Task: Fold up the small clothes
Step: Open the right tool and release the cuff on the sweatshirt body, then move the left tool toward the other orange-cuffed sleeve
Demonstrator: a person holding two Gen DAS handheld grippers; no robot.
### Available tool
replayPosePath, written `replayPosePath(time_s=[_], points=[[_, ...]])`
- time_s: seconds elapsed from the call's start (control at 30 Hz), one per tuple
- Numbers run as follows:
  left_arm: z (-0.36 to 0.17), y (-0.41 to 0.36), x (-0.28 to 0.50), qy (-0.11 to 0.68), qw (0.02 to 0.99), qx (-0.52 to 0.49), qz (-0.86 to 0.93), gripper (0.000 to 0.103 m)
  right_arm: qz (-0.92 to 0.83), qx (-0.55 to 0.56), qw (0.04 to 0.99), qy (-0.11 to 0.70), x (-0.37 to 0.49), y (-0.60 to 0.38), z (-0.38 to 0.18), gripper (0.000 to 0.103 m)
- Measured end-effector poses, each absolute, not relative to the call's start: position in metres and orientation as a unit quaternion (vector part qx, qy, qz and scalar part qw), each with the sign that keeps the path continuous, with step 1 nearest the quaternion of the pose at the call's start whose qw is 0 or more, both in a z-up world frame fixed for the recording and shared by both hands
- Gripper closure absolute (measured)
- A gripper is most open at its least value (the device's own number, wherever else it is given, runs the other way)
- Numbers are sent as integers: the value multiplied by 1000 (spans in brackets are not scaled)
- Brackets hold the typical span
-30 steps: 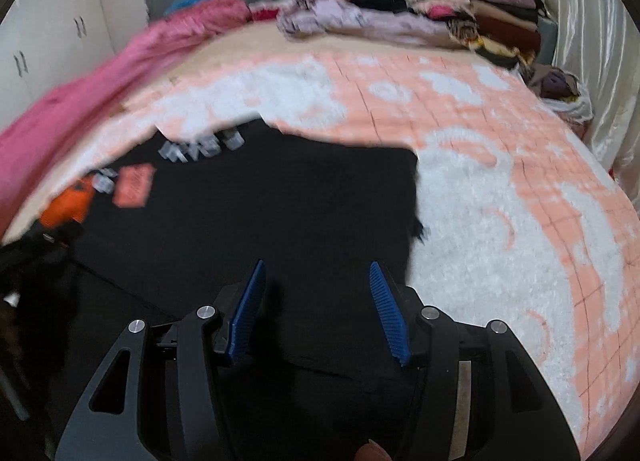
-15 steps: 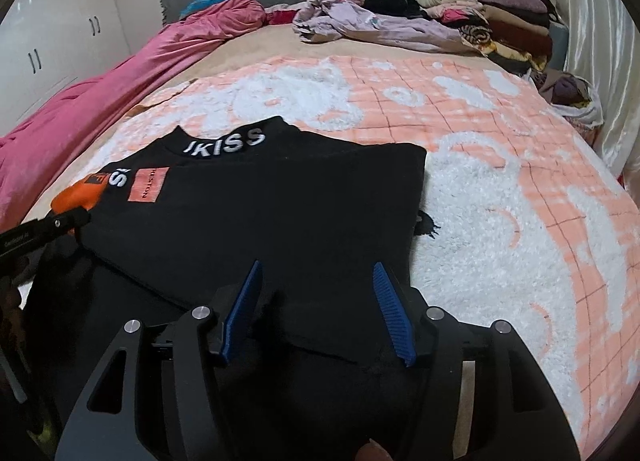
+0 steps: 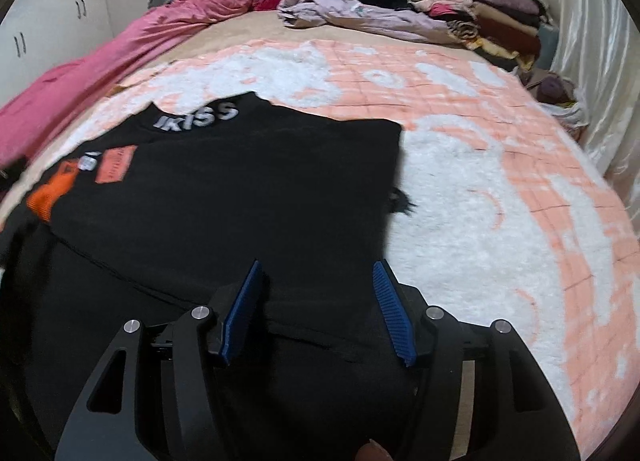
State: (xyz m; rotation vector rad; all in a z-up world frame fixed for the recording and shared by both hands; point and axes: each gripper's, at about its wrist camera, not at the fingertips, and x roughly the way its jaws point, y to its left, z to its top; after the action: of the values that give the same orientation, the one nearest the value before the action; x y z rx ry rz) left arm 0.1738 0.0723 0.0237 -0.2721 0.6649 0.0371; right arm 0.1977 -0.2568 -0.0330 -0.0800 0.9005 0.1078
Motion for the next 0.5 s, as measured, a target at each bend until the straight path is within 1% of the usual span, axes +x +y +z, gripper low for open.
replayPosePath(time_s=[0.03, 0.13, 0.23, 0.3, 0.37, 0.5], points=[[23, 72, 176, 327, 936, -126, 19, 74, 43, -32, 896, 440, 199, -264, -37, 37], [12, 64, 185, 351, 929, -117, 6, 74, 50, 29, 894, 445, 198, -283, -37, 37], [-5, 55, 193, 389, 915, -105, -7, 74, 50, 20, 909, 413, 189, -279, -22, 37], [-15, 52, 198, 407, 909, -85, 3, 74, 71, 25, 916, 395, 184, -273, -12, 37], [-27, 56, 202, 429, 899, -86, 13, 73, 91, 18, 918, 386, 182, -264, -6, 37], [-29, 60, 202, 432, 897, -95, 11, 73, 129, 2, 910, 394, 186, -244, -9, 37]])
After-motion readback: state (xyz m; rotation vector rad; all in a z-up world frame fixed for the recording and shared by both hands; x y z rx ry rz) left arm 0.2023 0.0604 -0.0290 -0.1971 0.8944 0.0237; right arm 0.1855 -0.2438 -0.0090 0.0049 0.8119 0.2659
